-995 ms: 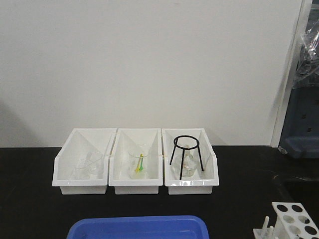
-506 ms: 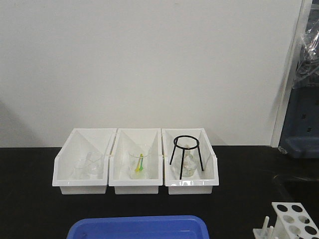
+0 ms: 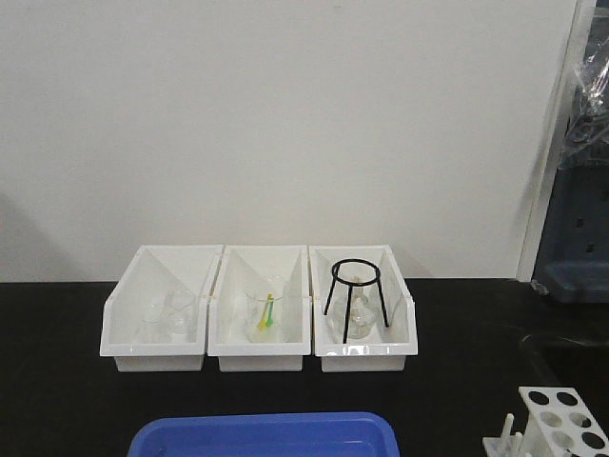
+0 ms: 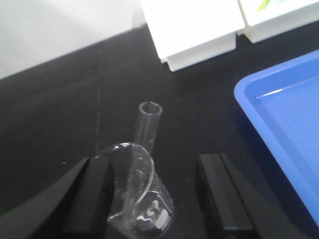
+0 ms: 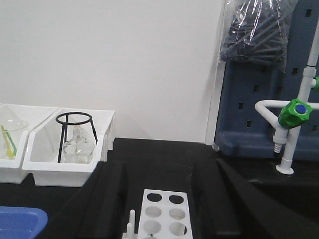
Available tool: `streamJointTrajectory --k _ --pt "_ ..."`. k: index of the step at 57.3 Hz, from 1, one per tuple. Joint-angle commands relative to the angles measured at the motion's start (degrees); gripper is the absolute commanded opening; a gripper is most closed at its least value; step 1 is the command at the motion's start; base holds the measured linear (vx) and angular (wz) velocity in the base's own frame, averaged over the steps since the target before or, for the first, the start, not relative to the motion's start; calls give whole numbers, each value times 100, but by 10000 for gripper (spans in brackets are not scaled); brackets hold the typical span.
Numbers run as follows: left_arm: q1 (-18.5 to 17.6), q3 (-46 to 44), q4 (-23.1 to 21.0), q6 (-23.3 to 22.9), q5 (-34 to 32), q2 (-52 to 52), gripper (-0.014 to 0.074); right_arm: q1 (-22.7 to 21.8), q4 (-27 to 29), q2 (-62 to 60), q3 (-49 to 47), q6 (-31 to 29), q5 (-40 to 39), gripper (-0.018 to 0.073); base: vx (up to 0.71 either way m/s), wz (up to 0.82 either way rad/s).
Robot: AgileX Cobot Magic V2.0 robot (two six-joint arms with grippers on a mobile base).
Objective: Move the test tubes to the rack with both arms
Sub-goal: 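Lower the left gripper around the glass test tube in the beaker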
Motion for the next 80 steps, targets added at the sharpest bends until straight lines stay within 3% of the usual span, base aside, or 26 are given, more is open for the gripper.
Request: streamJointTrajectory --k 1,12,29,45,60,80 --pt "-56 -202 53 168 -751 350 503 5 -36 72 -199 3 -464 390 0 0" --pt "-56 -202 192 267 -1903 1023 526 5 -36 72 -199 -2 -448 390 0 0" --pt "-56 -202 181 267 -3019 1948 528 5 -36 72 -194 -15 -424 390 0 0" --pt "-56 -209 33 730 -3663 2592 528 5 -36 72 -194 -21 -424 390 0 0" --pt "-38 -209 -770 1006 -4407 3172 528 5 -36 72 -194 -17 -419 390 0 0" --pt "-38 -209 -771 997 -4753 3799 527 5 -36 72 -194 -23 -287 390 0 0"
